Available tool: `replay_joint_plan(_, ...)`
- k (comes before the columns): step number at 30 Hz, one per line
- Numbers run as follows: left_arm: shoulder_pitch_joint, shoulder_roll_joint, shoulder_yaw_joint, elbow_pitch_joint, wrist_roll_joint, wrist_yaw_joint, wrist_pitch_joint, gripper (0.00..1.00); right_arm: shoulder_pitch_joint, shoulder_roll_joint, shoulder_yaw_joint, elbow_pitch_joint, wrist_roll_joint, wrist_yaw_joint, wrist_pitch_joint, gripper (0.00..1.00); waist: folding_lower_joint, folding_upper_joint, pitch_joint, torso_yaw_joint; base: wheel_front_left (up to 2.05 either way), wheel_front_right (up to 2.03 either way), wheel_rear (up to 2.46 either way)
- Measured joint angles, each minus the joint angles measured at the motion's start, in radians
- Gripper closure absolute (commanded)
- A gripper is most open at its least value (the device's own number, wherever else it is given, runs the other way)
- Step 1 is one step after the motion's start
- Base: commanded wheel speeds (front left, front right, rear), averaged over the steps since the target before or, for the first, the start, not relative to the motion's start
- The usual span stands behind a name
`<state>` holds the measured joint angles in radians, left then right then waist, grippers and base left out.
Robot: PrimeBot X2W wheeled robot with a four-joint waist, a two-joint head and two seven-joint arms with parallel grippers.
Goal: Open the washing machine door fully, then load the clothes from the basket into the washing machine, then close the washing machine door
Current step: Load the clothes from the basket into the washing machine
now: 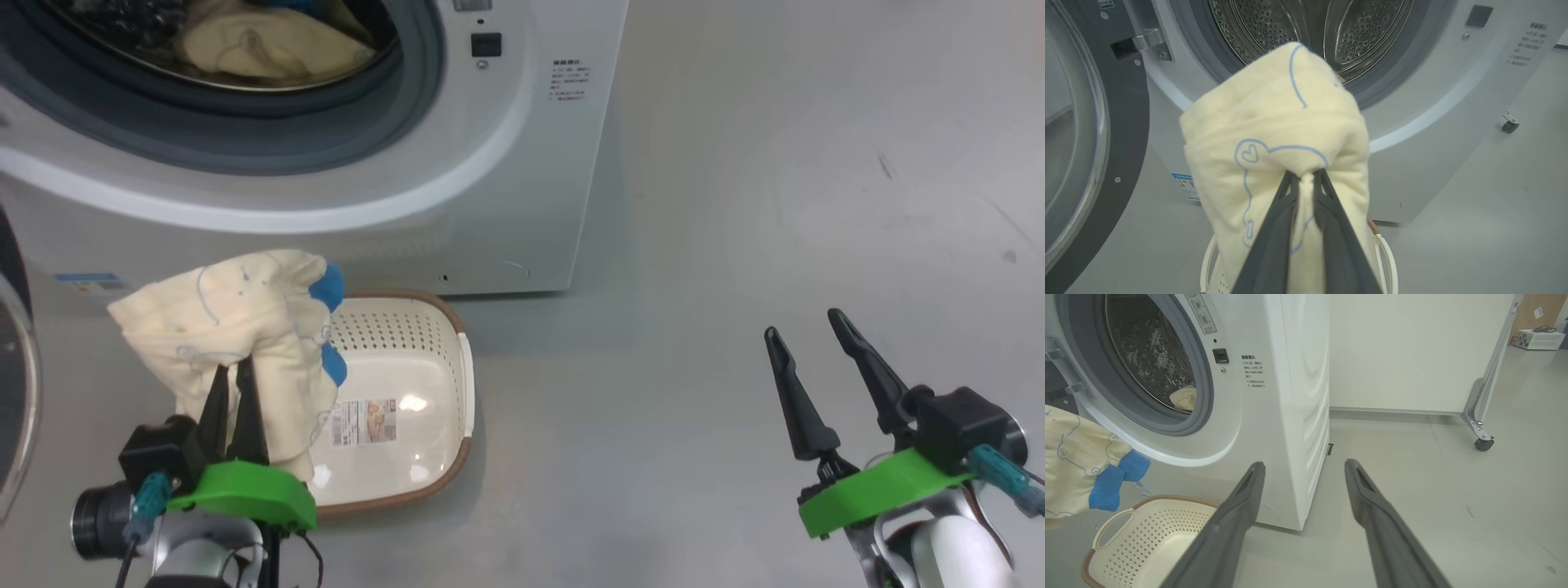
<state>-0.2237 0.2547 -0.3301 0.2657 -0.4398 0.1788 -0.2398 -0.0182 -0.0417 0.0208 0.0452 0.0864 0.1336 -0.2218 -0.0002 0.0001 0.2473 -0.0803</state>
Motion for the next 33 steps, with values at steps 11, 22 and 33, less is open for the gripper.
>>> replay_joint_plan(11, 0.105, 0.012, -0.023, -0.125, 0.000, 0.035, 0.049, 1.00, 0.066, 0.000, -0.004, -0.059, -0.007, 0.000, 0.046, 0.00, 0.0000, 0.0000, -0.114, 0.040, 0.00, 0.00, 0.00)
replay_joint_plan(22, 0.166, 0.029, -0.029, -0.177, 0.000, 0.057, 0.084, 1.00, 0.118, 0.001, -0.008, -0.075, -0.007, 0.000, 0.064, 0.00, 0.0000, 0.0000, -0.176, 0.051, 0.00, 0.00, 0.00)
replay_joint_plan(33, 0.172, 0.040, -0.034, -0.200, 0.000, 0.060, 0.101, 1.00, 0.127, 0.001, -0.007, -0.081, -0.005, 0.000, 0.065, 0.00, 0.0001, -0.0001, -0.184, 0.053, 0.00, 0.00, 0.00)
